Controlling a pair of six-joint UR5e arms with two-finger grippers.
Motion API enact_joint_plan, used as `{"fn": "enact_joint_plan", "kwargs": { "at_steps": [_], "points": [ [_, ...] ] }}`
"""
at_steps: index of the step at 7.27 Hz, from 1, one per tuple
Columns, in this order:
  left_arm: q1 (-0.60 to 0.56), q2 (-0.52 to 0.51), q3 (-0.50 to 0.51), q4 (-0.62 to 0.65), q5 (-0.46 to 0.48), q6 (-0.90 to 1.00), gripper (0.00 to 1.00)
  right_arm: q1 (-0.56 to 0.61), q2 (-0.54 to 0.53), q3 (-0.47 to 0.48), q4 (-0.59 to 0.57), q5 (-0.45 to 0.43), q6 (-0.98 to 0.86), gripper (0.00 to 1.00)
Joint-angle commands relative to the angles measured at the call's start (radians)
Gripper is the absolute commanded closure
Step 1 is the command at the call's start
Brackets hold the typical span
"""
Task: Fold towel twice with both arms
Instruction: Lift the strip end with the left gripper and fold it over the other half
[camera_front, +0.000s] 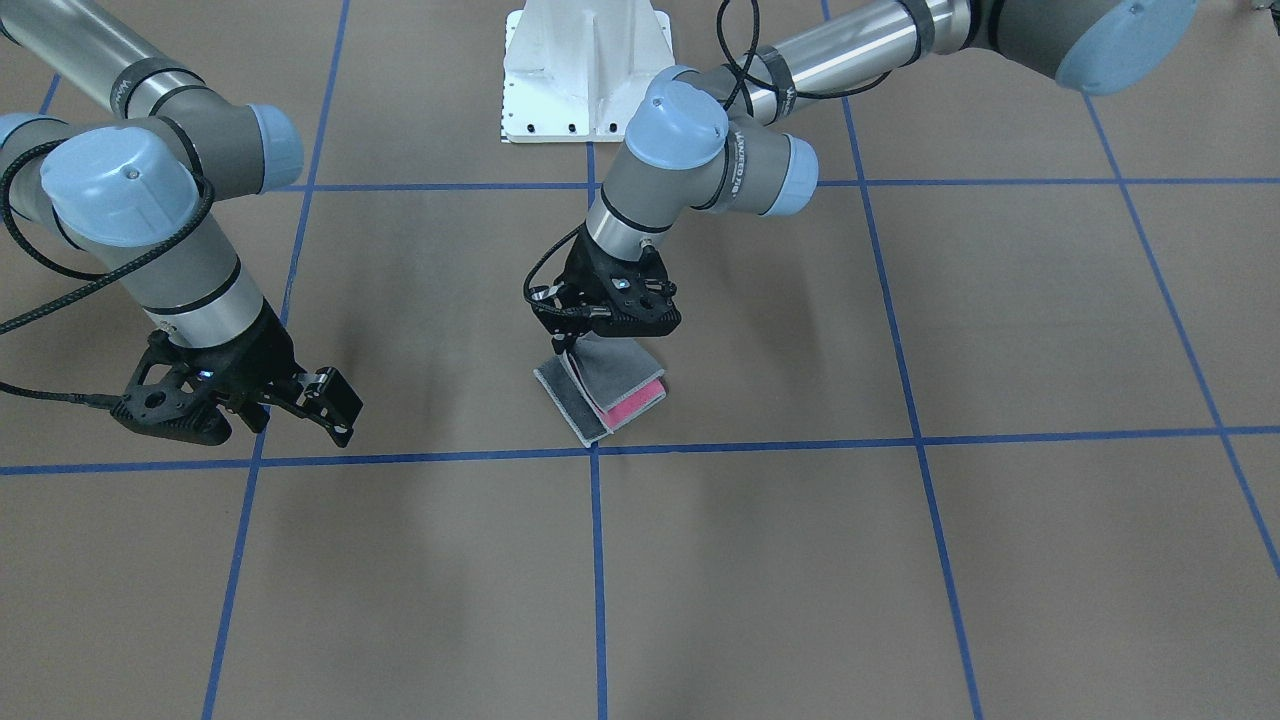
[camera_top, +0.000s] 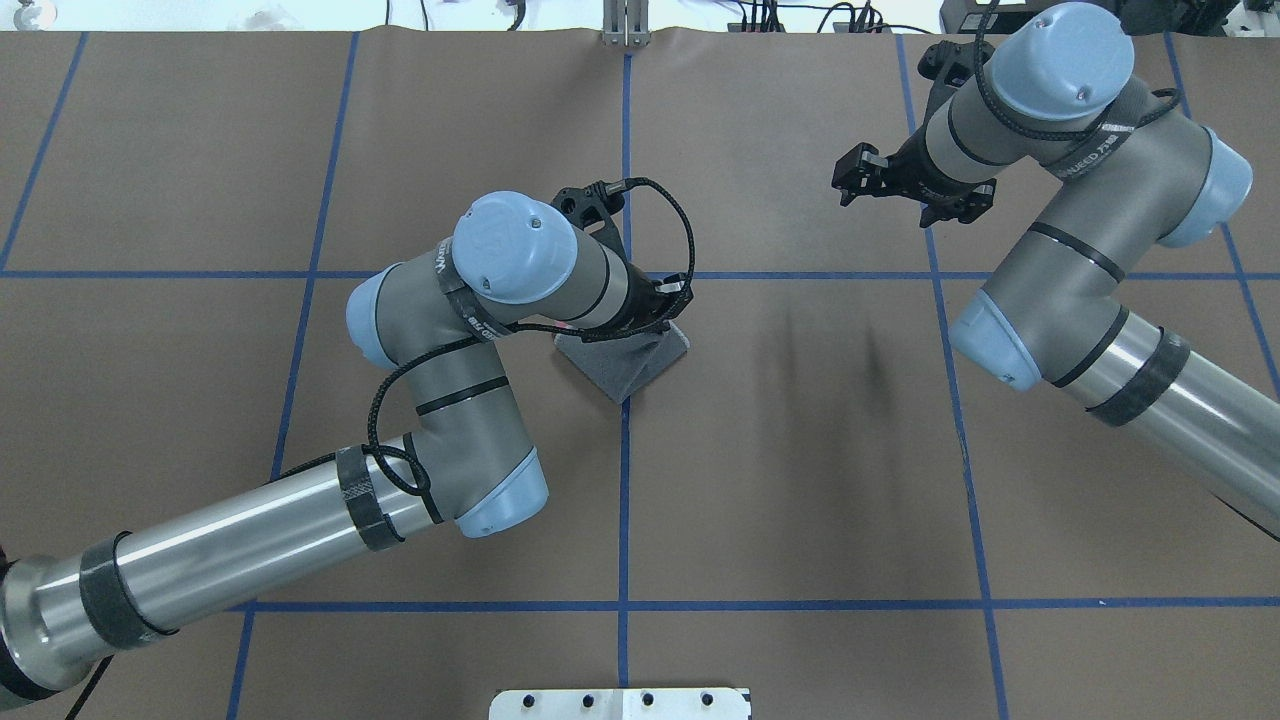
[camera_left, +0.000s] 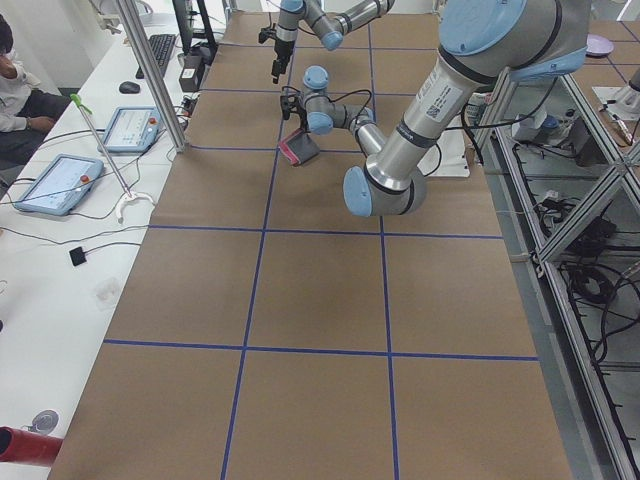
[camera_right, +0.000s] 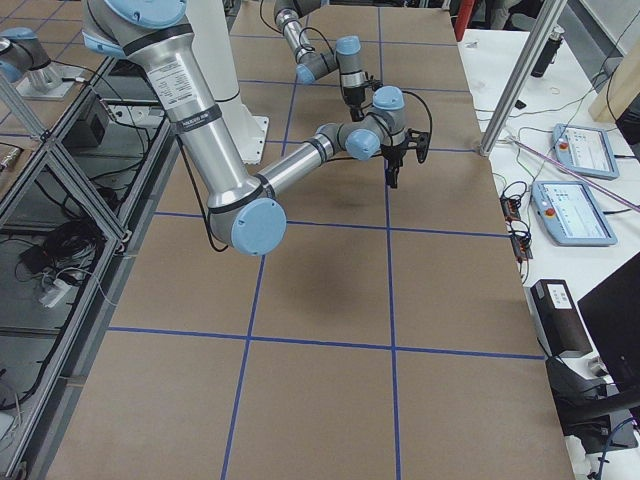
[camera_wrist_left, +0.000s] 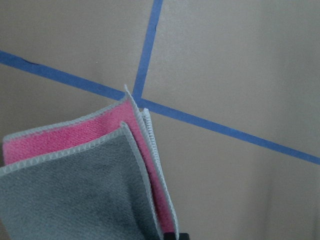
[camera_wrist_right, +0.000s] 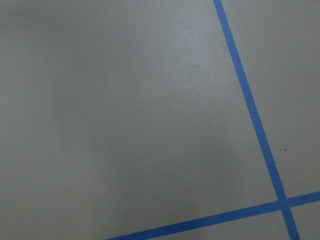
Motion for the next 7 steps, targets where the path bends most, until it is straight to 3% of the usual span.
{"fn": "enact_joint_plan", "kwargs": {
  "at_steps": [1, 3, 7],
  "points": [
    [0.01, -0.019, 0.022, 0.0, 0.015, 0.0, 1.0, 0.0, 0.0, 0.001, 0.0, 0.0, 0.0, 0.0],
    [0.013, -0.03, 0.035, -0.002, 0.021, -0.011, 0.01, 0.0, 0.0, 0.001, 0.0, 0.0, 0.0, 0.0],
    [-0.017, -0.026, 0.013, 0.015, 0.008, -0.008, 0.0, 0.026, 0.002, -0.005, -0.002, 0.026, -0.009, 0.0]
  ]
}}
